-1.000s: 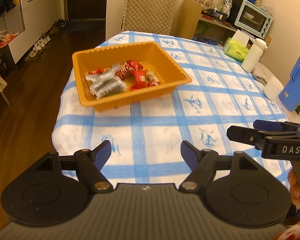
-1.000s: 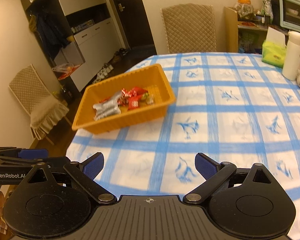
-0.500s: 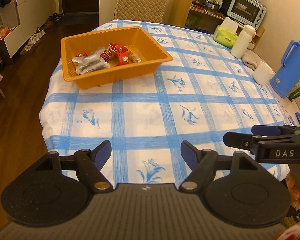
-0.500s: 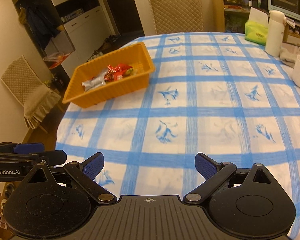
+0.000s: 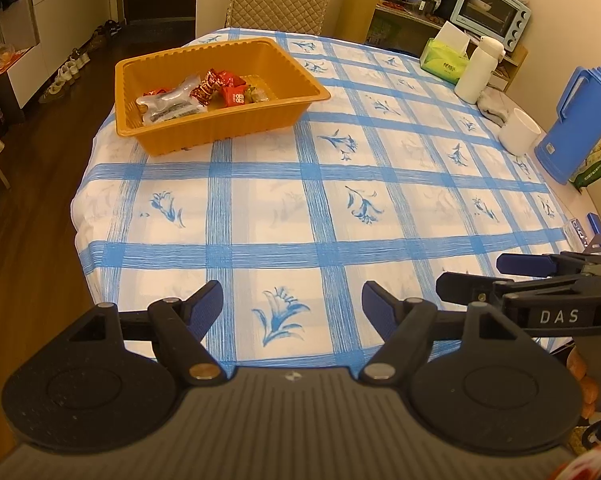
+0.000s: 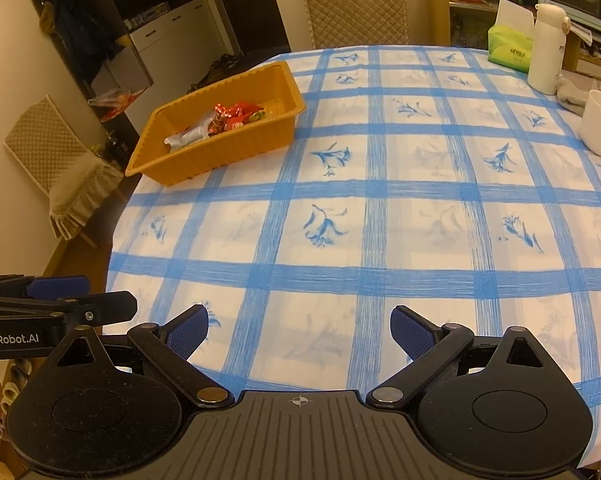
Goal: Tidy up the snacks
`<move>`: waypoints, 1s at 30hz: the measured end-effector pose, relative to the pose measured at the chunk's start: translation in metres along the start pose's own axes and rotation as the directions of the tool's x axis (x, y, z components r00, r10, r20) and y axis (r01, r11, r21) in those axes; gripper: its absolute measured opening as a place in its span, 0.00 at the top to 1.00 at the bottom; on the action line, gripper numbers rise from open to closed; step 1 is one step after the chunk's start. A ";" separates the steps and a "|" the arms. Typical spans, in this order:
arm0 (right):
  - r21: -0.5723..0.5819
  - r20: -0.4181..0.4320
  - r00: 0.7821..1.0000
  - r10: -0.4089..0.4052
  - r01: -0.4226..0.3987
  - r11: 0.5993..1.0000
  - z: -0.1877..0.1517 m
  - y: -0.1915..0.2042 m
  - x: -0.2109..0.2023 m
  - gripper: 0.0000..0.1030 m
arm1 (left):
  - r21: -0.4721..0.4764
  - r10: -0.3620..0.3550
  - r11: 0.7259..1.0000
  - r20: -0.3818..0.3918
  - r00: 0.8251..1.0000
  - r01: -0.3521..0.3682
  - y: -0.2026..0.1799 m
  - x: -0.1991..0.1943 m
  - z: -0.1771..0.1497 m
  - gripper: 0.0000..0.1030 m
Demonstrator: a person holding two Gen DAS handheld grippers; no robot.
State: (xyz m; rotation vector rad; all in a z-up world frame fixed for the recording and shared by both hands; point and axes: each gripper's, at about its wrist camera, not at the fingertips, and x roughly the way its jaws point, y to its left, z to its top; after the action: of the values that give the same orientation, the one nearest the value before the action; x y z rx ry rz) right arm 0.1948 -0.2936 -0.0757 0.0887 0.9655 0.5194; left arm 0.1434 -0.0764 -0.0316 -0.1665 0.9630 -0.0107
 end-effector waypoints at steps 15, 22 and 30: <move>0.016 0.001 1.000 -0.005 0.005 1.000 -0.001 -0.011 -0.003 0.06 | 0.019 -0.012 1.000 -0.005 1.000 0.012 -0.012 0.005 0.001 0.27; 0.019 0.000 1.000 -0.008 0.008 1.000 -0.001 -0.012 -0.003 0.06 | 0.024 -0.017 1.000 -0.007 1.000 0.017 -0.013 0.006 0.002 0.27; 0.015 -0.001 1.000 -0.007 0.007 1.000 0.001 -0.011 -0.002 0.06 | 0.024 -0.017 1.000 -0.007 1.000 0.017 -0.013 0.006 0.002 0.27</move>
State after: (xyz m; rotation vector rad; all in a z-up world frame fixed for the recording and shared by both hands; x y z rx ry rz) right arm 0.1988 -0.3038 -0.0770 0.0986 0.9707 0.5054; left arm 0.1492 -0.0892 -0.0332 -0.1526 0.9679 -0.0382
